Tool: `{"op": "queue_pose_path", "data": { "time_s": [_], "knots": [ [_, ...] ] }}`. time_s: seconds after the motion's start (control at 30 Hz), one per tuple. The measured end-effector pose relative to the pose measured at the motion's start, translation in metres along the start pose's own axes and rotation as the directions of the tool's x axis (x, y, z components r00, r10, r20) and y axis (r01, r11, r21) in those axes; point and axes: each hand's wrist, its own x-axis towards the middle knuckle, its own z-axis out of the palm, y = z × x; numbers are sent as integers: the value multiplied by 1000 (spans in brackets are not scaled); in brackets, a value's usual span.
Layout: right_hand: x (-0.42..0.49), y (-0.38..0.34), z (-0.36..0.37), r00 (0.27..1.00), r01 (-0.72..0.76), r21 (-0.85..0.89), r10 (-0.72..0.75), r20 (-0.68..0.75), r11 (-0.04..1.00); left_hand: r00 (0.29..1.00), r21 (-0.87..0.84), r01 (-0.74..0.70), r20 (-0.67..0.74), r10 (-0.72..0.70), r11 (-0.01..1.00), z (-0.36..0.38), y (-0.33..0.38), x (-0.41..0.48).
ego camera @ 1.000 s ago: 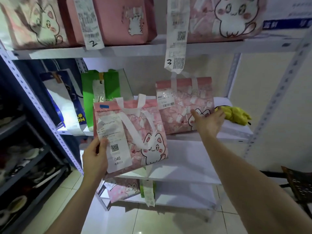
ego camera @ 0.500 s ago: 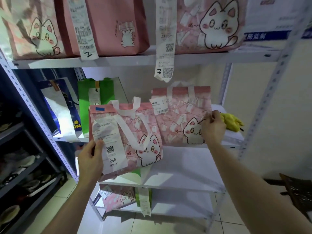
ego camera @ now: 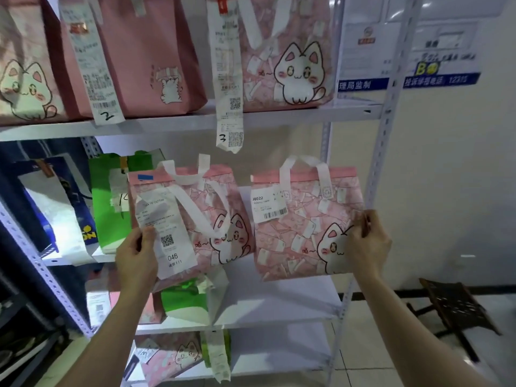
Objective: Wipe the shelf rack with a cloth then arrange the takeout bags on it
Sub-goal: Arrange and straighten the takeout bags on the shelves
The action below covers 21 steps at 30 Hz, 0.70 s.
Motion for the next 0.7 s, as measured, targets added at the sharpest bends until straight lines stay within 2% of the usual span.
{"op": "queue_pose_path", "data": {
  "time_s": [0.17,0.3,0.4,0.57,0.7],
  "knots": [
    [-12,5,-12,999,-30,-18,29,-19,999,995,47,-56,79,53,997,33,-7,14],
    [-27,6,-22,996,-43,-24,40,-85,999,986,90,-143,97,134,986,75,-3,35],
    [-46,6,-28,992,-72,-10,70,-101,997,985,132,-155,92,143,979,98,-2,61],
    [-84,12,-28,987,-103,-52,95,-131,993,931,397,-244,352,99,885,112,-35,76],
    [-119,29,-25,984,-144,-82,133,-119,986,920,369,-230,385,76,900,93,-63,71]
  ]
}}
